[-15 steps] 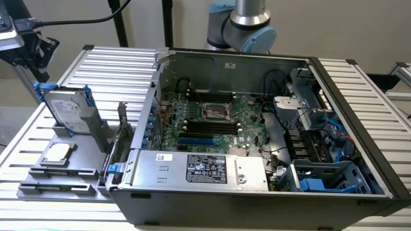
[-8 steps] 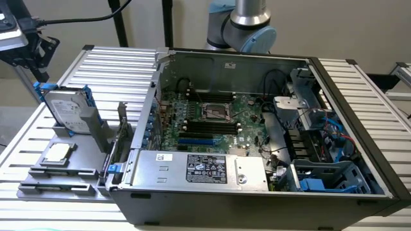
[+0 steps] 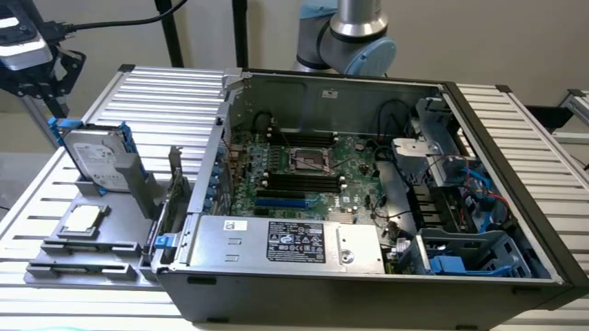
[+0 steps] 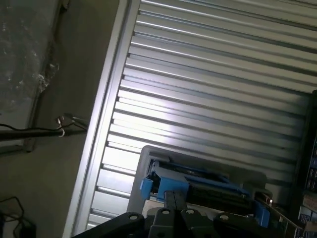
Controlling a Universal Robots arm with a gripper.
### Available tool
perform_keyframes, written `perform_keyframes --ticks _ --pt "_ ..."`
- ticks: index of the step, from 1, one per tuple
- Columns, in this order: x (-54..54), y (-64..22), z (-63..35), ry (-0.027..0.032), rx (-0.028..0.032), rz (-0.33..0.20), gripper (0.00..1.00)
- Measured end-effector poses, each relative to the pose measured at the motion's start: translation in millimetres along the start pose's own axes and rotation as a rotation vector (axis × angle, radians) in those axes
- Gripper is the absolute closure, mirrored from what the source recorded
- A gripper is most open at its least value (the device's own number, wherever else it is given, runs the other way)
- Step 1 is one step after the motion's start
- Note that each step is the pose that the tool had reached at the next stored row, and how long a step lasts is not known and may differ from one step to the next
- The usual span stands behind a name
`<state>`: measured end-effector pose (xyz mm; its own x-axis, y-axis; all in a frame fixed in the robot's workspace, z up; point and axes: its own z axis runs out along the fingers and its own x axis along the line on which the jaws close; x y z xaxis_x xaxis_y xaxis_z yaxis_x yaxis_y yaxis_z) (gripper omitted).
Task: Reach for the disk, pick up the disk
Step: 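Pick up the disk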
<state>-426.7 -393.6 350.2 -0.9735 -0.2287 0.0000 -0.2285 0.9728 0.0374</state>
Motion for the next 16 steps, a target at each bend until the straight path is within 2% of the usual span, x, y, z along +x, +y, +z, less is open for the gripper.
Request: perform_keyframes --ticks 7,16 --pt "0.0 0.0 -0.1 0.0042 -0.0012 -0.118 0.89" --pt "0.0 0.0 -0.2 0.0081 -0.0056 -0.260 0.89"
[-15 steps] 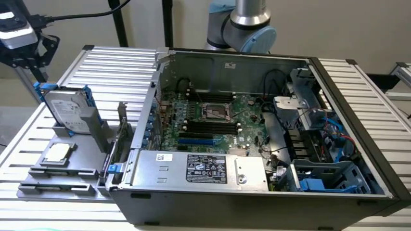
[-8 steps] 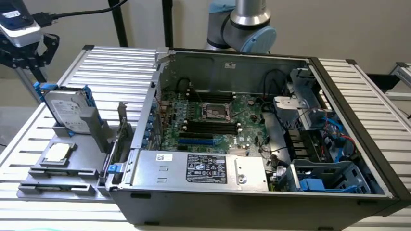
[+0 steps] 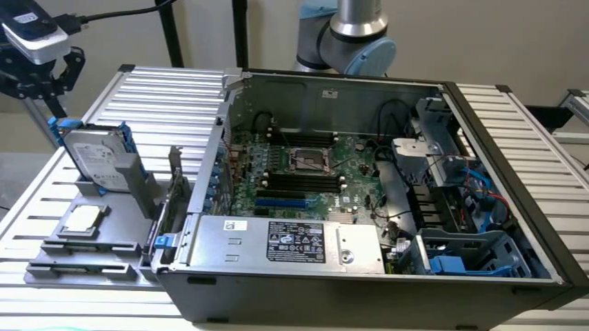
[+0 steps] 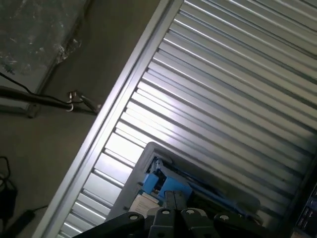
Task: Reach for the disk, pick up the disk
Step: 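Pick up the disk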
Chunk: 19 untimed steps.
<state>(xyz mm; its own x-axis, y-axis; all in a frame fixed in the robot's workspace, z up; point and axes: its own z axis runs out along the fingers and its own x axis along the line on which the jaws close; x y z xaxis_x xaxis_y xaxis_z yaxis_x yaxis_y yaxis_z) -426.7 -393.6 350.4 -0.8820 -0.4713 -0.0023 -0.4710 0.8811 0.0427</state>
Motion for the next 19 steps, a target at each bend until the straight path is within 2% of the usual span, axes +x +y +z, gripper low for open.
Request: perform_keyframes --ticks 6,19 --pt "0.0 0.0 -0.1 0.0028 -0.0028 -0.097 0.89" --pt "0.0 0.0 -0.1 0.0126 -0.0045 -0.332 0.89"
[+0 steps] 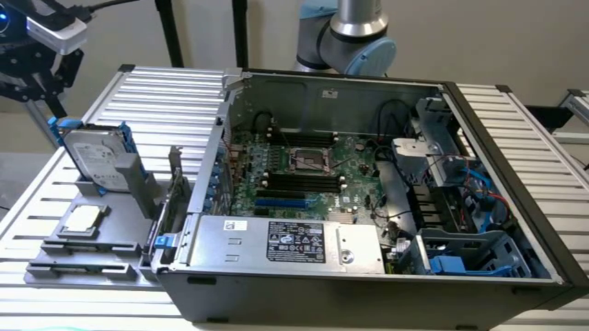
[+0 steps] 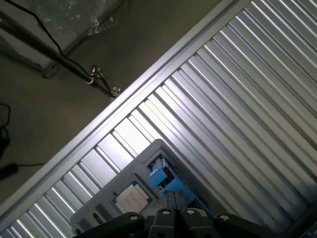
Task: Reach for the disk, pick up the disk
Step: 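Pick up the disk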
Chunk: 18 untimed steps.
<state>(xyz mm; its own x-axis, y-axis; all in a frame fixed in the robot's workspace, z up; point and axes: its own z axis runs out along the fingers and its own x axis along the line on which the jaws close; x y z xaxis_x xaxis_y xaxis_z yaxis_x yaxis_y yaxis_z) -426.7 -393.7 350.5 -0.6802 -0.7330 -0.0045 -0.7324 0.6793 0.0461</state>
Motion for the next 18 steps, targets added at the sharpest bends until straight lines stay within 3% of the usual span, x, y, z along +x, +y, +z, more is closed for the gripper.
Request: perform_keyframes --ticks 18 --pt "0.0 0.0 -0.6 0.0137 -0.0022 -0.316 0.89"
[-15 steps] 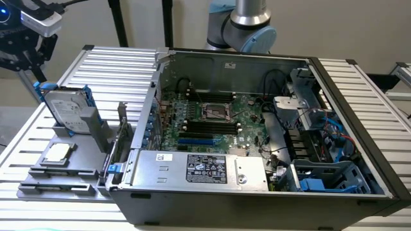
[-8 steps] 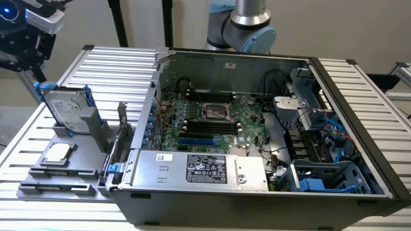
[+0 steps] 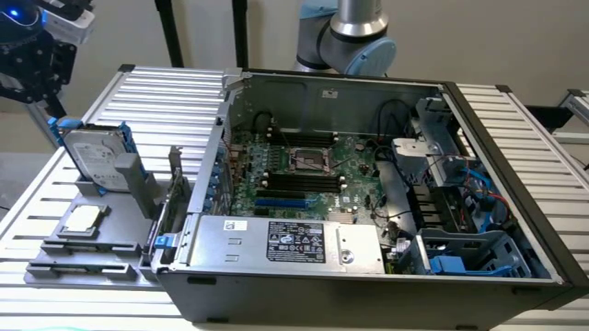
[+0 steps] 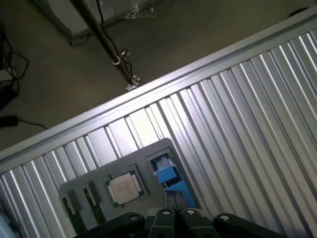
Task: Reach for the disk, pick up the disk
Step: 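Pick up the disk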
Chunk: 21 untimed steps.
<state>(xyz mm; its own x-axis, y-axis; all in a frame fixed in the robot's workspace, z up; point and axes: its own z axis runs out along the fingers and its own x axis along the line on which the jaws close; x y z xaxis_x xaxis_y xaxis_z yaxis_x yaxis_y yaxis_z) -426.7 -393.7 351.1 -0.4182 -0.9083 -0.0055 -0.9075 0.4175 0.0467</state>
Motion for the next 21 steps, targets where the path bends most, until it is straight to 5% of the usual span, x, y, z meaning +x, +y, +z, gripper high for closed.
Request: perform_keyframes --ticks 9,21 --pt "-0.1 0.0 -0.9 0.0043 -0.0014 -0.125 0.89" --pt "-1.2 -2.3 -1.9 0.0060 -0.0022 -0.210 0.89"
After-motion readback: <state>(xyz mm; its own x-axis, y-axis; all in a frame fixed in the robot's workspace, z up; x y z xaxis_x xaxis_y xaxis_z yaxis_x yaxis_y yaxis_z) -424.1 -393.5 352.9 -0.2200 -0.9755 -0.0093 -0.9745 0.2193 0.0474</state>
